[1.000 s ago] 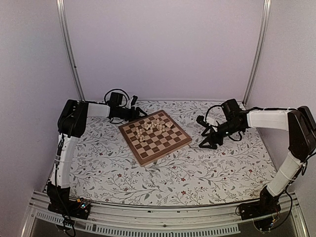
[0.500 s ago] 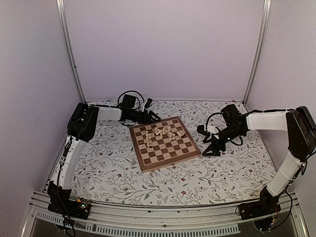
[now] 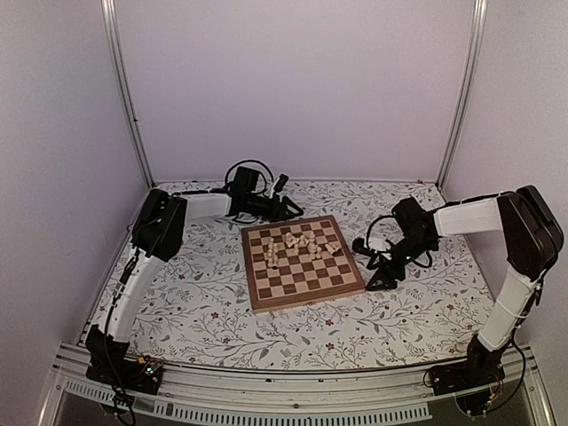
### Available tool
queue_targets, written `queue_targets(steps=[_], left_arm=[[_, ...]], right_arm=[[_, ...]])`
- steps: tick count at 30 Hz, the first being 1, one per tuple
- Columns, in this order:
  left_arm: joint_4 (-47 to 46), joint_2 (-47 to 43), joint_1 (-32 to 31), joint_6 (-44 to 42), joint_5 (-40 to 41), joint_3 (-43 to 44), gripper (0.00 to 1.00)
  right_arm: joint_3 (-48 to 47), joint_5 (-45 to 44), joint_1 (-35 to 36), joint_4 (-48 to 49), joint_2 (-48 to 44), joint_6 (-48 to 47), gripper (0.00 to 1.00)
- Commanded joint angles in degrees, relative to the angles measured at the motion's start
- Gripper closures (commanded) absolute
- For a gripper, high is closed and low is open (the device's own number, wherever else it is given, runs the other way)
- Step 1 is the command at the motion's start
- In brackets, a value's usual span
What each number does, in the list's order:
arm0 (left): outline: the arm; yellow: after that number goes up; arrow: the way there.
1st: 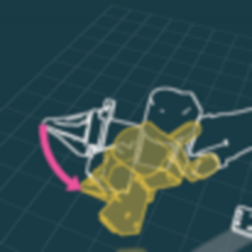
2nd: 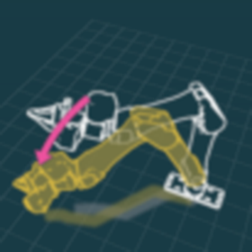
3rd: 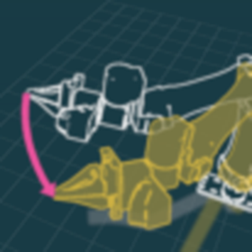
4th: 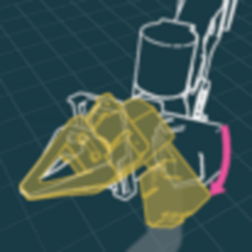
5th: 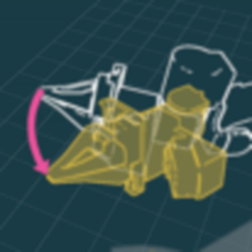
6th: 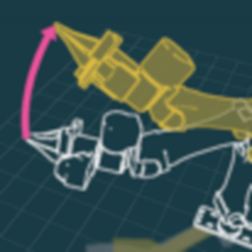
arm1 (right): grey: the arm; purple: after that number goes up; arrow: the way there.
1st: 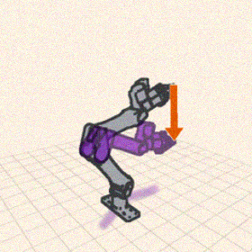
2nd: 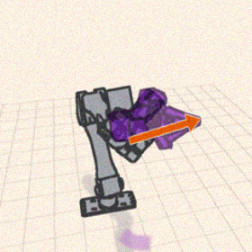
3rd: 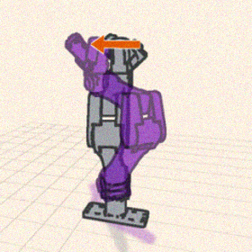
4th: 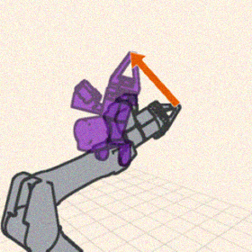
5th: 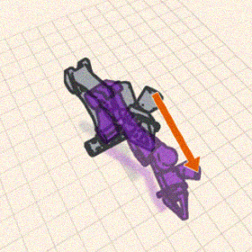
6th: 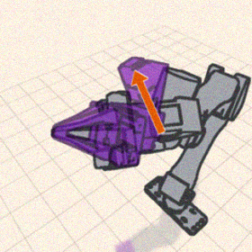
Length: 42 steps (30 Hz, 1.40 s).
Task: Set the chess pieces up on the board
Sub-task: Move the chessboard to the center of the board.
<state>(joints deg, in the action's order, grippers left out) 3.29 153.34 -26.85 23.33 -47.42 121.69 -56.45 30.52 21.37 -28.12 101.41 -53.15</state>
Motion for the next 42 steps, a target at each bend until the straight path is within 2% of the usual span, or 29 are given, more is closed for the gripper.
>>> queue_targets(steps=[1, 7, 13, 20, 26, 31, 34, 38, 42], left_arm=[[4.77, -7.61, 0.72, -2.08, 13.01, -0.72, 0.33], [5.14, -21.38, 4.67, 0.89, 24.73, -12.55, 0.33], [10.49, -35.03, 3.74, -7.13, 32.00, -22.94, 0.34], [15.43, -48.95, -0.77, -12.57, 36.63, -34.79, 0.33], [17.30, -56.15, -7.41, -16.82, 37.64, -43.71, 0.38], [17.13, -55.78, -16.70, -19.62, 40.33, -44.59, 0.44], [18.13, -51.49, -20.96, -19.94, 44.38, -41.45, 0.47], [19.84, -44.59, -23.61, -19.20, 47.18, -35.63, 0.51], [22.95, -38.17, -25.09, -18.85, 50.31, -28.83, 0.53]], right_arm=[[-0.83, 0.82, 0.41, -1.65, 2.31, -0.90, 0.25], [-1.88, 2.27, 2.64, -4.74, 5.41, -2.28, 0.32], [-1.51, 3.07, 4.65, -7.17, 3.34, -3.00, 0.34], [0.32, 1.71, 10.22, -9.59, 1.24, -2.61, 0.34], [-0.78, -3.72, 9.27, -11.97, 0.50, -0.90, 0.38], [-0.21, -2.75, 3.69, -12.90, -7.32, 0.53, 0.35], [1.83, -3.21, 1.75, -8.34, -13.42, 4.66, 0.34], [8.38, -3.74, 0.24, -0.26, -20.68, 8.69, 0.34], [9.23, -6.35, -0.61, 2.00, -21.82, 9.34, 0.38]])
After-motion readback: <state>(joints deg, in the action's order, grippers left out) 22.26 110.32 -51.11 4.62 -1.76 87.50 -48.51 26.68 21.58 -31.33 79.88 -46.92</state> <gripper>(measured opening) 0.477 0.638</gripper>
